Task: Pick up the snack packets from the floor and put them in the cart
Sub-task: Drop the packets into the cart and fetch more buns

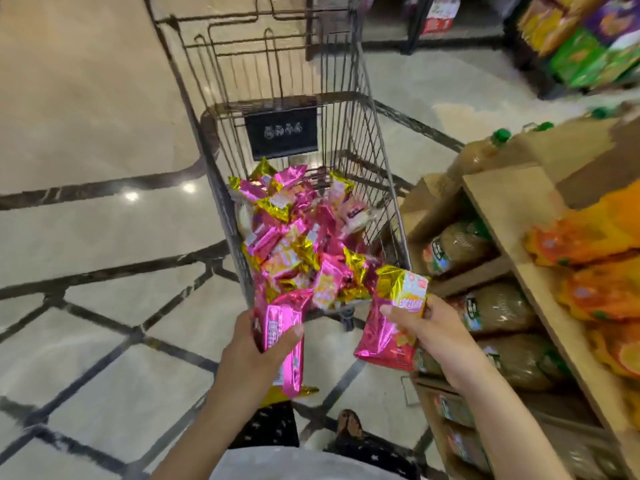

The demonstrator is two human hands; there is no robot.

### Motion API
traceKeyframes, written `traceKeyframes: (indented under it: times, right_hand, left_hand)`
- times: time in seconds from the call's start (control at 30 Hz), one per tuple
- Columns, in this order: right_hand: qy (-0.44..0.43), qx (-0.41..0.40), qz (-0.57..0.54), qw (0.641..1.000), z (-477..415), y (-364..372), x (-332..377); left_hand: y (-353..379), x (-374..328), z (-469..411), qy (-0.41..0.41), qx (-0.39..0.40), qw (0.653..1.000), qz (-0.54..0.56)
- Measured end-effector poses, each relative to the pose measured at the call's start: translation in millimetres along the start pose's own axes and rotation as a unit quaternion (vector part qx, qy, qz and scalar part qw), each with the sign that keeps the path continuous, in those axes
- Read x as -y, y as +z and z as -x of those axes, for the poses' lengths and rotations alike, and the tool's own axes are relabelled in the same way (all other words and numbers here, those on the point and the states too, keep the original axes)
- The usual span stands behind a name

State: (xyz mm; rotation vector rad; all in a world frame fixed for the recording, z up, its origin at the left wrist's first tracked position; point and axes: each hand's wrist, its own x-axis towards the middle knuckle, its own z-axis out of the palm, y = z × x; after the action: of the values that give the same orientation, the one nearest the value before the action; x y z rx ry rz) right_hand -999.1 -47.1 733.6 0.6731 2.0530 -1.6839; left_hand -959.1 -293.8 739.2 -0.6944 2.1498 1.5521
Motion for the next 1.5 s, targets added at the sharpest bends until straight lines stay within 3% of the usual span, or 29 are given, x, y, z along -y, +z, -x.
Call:
traceKeyframes:
  times: [0.2, 0.4, 0.53, 0.67, 0.77, 0.83, 0.9, 1.13, 1.37, 1.5]
  right_hand:
    - [0.043, -0.130, -0.047, 0.989, -51, 61, 37]
    - [0.066, -0.187, -0.049, 0.979, -85, 112, 80]
    - [0.122, -0.204, -0.001, 0.971, -94, 123, 91]
    - [0.144, -0.169, -0.054, 0.973, -84, 132, 99]
    - [0.157, -0.243, -0.051, 0.956, -60, 130, 95]
    - [0.151, -0.284, -0.066, 0.945, -32, 127, 82]
    - [0.172, -0.302, -0.088, 0.934, 1, 126, 61]
    - [0.243, -0.387, -0.109, 0.883, 138, 159, -34]
    - [0.301, -0.454, -0.113, 0.831, 291, 241, -135]
    - [0.370, -0.480, -0.089, 0.791, 375, 298, -188]
  left_hand:
    - [-60, -78, -133, 0.124, 0.090, 0.977, -0.150]
    - [-90, -146, -221, 0.165, 0.158, 0.947, -0.226]
    - [-84, -168, -246, 0.182, 0.177, 0.935, -0.246]
    - [-73, -171, -260, 0.178, 0.168, 0.935, -0.256]
    - [-58, -163, -249, 0.182, 0.157, 0.933, -0.268]
    - [-51, -150, -229, 0.207, 0.185, 0.912, -0.303]
    - [-43, -135, -201, 0.254, 0.232, 0.871, -0.350]
    - [-33, -62, -80, 0.400, 0.351, 0.673, -0.514]
    - [-49, 39, 41, 0.504, 0.391, 0.499, -0.587]
    - [-55, 100, 103, 0.548, 0.414, 0.365, -0.628]
